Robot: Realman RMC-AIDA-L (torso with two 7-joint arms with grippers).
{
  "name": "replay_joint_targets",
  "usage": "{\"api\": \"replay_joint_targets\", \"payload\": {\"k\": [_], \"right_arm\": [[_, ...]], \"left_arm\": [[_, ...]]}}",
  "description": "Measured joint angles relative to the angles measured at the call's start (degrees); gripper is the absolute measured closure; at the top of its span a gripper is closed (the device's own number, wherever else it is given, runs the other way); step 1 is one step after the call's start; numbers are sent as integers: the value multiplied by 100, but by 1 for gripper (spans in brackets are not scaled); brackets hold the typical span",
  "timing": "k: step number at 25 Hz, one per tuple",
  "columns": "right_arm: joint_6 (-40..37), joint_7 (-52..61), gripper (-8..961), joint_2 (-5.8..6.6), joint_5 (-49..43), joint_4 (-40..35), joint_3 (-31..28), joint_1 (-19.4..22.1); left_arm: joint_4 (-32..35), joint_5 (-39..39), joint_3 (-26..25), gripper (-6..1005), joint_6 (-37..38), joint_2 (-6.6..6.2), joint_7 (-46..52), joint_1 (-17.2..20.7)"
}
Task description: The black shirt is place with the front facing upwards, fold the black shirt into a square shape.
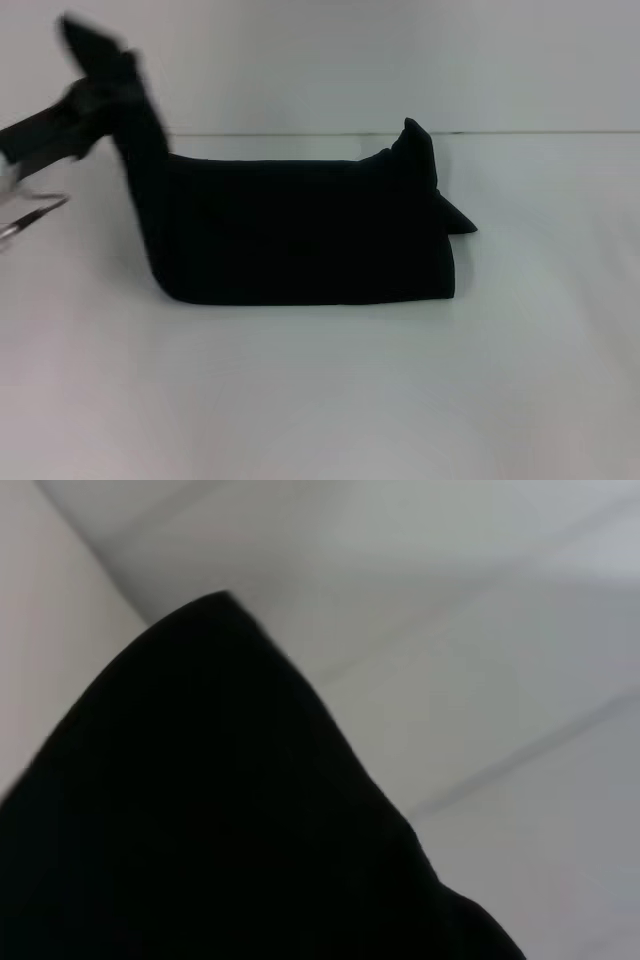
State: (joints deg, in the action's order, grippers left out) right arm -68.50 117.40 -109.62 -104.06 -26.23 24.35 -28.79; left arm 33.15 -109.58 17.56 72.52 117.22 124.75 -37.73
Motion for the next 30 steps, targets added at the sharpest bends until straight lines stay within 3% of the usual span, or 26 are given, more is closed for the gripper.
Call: {"api": "replay_joint_targets", "payload": {"k": [3,7,9,12,17,21,26,30], "right_arm": [[-5,-6,101,-11,0,-4,0,-20],[-12,-53,102,-24,0,22,13,-45],[-13,-71,102,-42,-1,30,17,-48],[-14,-74,102,-67,0,30,32,-48],[-12,-73,102,-83,-4,30,164,-47],[-14,-71,102,-92,-6,30,221,-43],[-14,-63,102,-94,-9,30,238,-39],[-19,-32,102,-78,-9,31,297,-51]], "left_arm": [[13,14,321,942,-5,112,10,-306],[98,27,849,941,-227,431,-125,-749],[92,30,1172,941,-462,601,-199,-916],[-309,229,1882,942,-1185,733,-408,-1242],[-1349,838,2701,941,-2130,749,-1186,-1811],[-1610,927,3299,938,-1840,749,-1521,-1986],[-1162,872,4041,844,-737,644,-1525,-1754],[-212,943,4116,711,-80,578,-1395,-1118]]}}
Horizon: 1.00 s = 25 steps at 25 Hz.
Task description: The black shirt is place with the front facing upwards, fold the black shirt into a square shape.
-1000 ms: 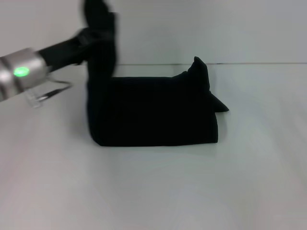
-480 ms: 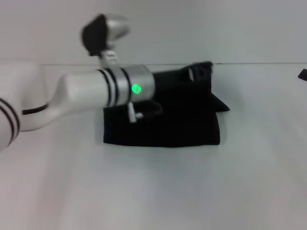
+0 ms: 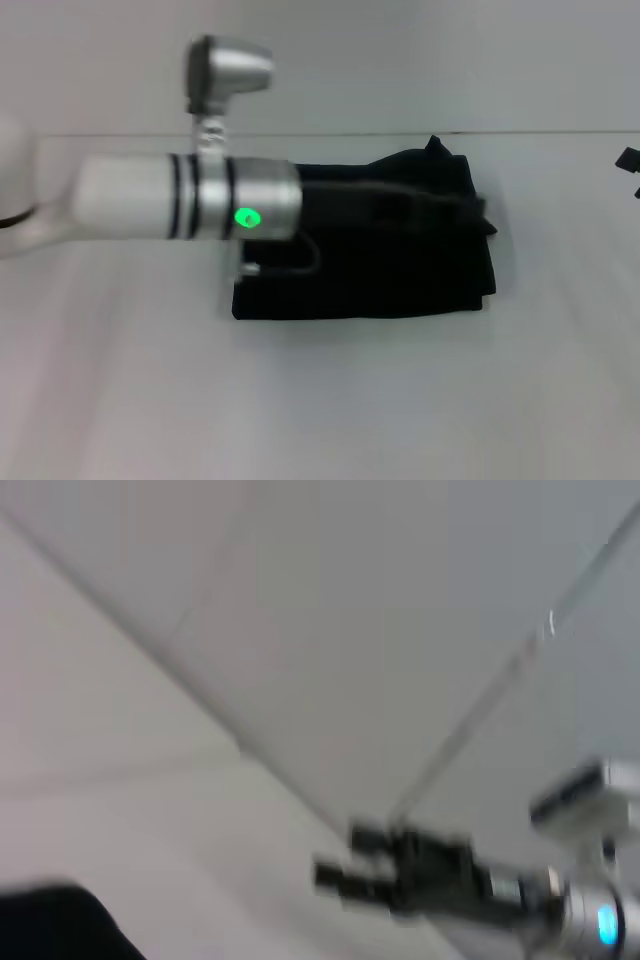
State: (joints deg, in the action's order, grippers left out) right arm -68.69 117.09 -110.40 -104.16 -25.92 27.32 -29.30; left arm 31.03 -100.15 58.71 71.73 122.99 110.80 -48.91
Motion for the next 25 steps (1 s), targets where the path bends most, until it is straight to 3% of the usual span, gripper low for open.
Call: {"api": "replay_joint_targets", "payload": {"k": [4,7,10,15,19,25], "right_arm": [[-78,204,102,99,0,-31,417,-52],[-144,621,102,284,-37,-46,1087,-220],[-136,1167,102,476,-385,-52,1539,-555],[-52,2178,101,644,-1484,-57,1618,-1329],[82,2847,99,637,-2157,-40,1620,-1856],[648,3797,95,401,-3287,23,1628,-2406]], "left_arm": [[501,174,-1113,560,271,-110,451,674],[366,103,-1871,436,490,-366,1025,977],[297,78,-2230,353,824,-528,1248,1186],[374,-3,-2432,250,1151,-536,1263,1308],[377,-18,-2426,168,1116,-503,1168,1322],[368,66,-2470,151,1152,-492,1063,1321]]}}
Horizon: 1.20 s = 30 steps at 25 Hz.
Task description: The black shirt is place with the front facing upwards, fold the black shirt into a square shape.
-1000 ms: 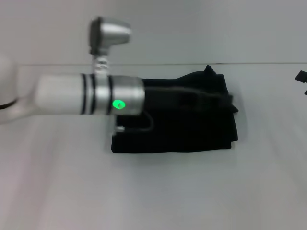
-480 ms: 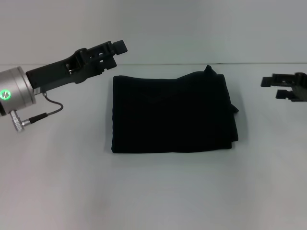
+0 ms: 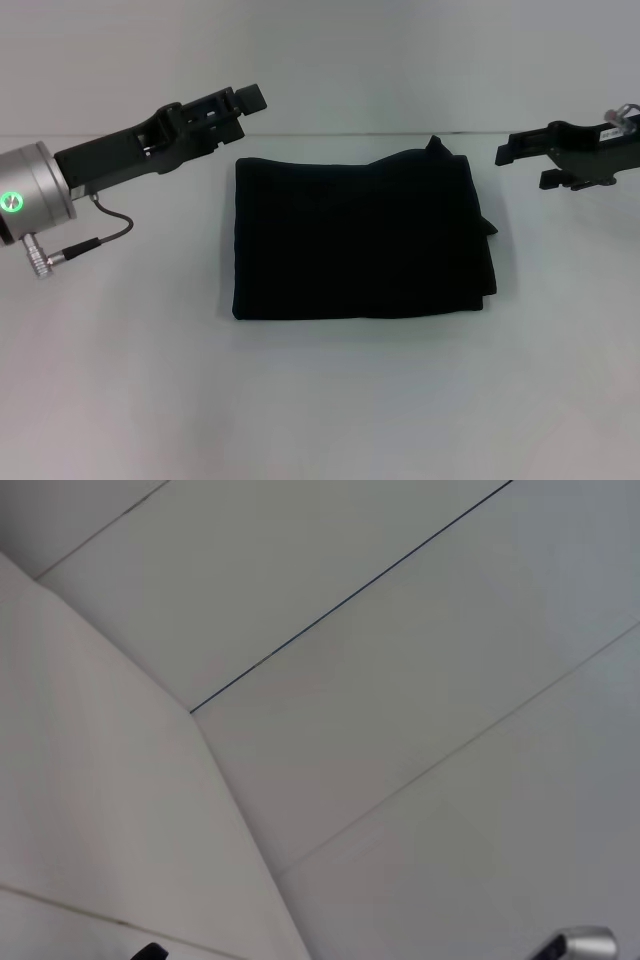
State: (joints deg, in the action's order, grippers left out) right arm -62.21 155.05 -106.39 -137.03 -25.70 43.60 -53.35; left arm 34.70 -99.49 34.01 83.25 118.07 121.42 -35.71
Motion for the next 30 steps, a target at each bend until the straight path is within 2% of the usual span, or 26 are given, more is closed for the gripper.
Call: {"api": "replay_joint_targets", "payload": {"k": [6,8,9,13,18,21,24,27,29,30], "right_arm": [[532,99,90,-186,-153,361,2,-288],[664,69,88,-315,-139,450,-15,-395],[664,69,87,-315,-139,450,-15,-395],[788,55,84,-454,-122,519,-42,-454],[1132,-175,80,-582,478,618,-60,-405],[1460,-603,78,-725,922,678,-49,-399],[1805,-1322,75,-935,1172,460,-58,-355],[1758,-1814,73,-1209,1220,-359,-19,-19],[1596,-1815,71,-1306,1211,-839,5,227],[1495,-1740,71,-1297,1193,-965,12,332]], "left_arm": [[-2,83,-22,151,-48,-2,-73,4],[-22,88,-48,151,-66,3,-110,2],[-34,98,-66,152,-75,9,-129,1],[-51,198,-85,152,-121,28,-194,14],[-61,232,-88,152,-182,43,-266,18],[-69,233,-88,152,-240,57,-279,-2],[-75,246,-95,152,-258,57,-279,-8],[-65,323,-127,152,-247,46,-279,21],[-70,355,-186,153,-242,41,-279,33],[-75,360,-201,153,-247,40,-281,33]]}}
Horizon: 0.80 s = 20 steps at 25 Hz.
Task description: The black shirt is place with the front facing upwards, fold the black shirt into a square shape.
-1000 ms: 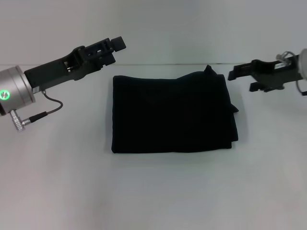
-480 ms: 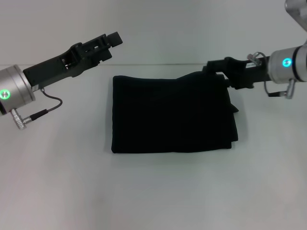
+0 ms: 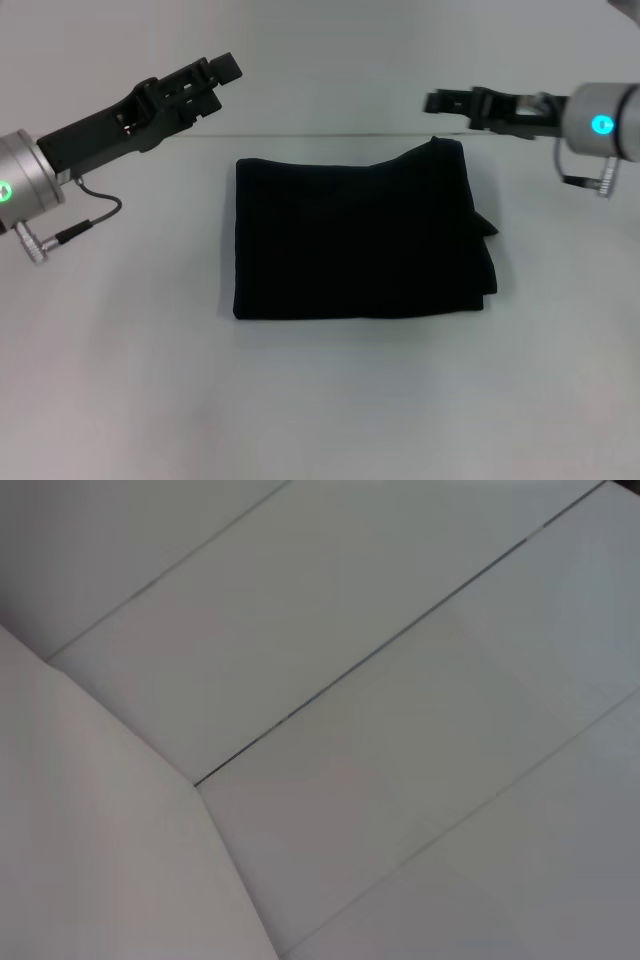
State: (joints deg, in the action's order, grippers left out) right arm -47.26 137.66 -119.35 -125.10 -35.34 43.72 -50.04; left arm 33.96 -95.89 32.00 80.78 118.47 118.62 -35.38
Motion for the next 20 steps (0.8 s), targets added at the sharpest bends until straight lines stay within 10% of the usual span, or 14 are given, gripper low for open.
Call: {"api": "replay_joint_targets", "payload": {"k": [10,15,20], "right_arm": [[-1220,947,63,701,318,375,-10,95],[-1314,1249,59,661,215,821,73,-463],[-24,1150,55,293,254,1257,141,-750]], "left_arm": [[2,9,-26,153,-54,-35,-10,-41],[-1,15,-28,153,-51,-33,5,-40],[-1,34,-28,154,-43,-19,20,-40]]}}
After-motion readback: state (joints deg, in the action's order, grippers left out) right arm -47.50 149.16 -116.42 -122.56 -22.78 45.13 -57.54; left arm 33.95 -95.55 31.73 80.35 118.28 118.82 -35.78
